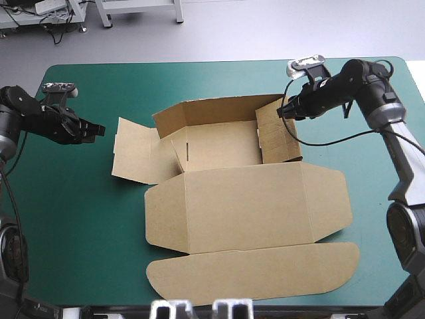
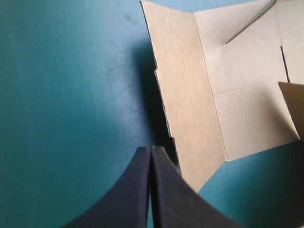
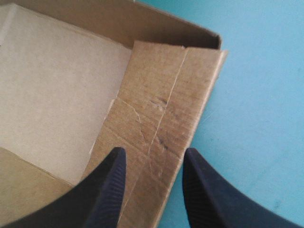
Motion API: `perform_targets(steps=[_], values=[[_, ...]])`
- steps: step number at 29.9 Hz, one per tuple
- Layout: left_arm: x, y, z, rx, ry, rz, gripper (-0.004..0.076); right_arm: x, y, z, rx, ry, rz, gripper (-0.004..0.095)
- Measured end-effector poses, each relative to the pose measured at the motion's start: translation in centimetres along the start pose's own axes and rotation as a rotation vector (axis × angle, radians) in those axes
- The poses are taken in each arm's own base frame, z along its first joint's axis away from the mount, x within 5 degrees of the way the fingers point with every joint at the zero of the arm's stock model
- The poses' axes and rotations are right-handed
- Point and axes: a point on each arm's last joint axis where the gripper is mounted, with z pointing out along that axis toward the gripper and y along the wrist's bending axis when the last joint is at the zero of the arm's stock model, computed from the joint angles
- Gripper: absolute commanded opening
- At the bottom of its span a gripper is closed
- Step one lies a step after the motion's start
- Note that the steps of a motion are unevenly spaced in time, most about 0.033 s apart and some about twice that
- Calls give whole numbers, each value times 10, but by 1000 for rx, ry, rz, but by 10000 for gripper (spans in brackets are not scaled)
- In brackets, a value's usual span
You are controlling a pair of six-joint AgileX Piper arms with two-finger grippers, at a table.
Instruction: Fold the box
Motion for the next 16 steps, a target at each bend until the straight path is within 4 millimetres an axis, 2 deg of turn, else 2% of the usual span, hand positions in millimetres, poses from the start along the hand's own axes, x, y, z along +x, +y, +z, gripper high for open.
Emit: perform_targets(steps=[4,7,13,16], values=[[0,3,8,6,21,-42,-9,-8,7,-37,30,-12,34,374],[-1,5,12,8,32,-75,-9,-7,9,-53,62,18,50,373],[0,10,16,2,45,-95,-9,-3,12,-65,76,18,114,375],[1,12,16,-7,51,-94,-9,3,13,-60,64,42,133,374]])
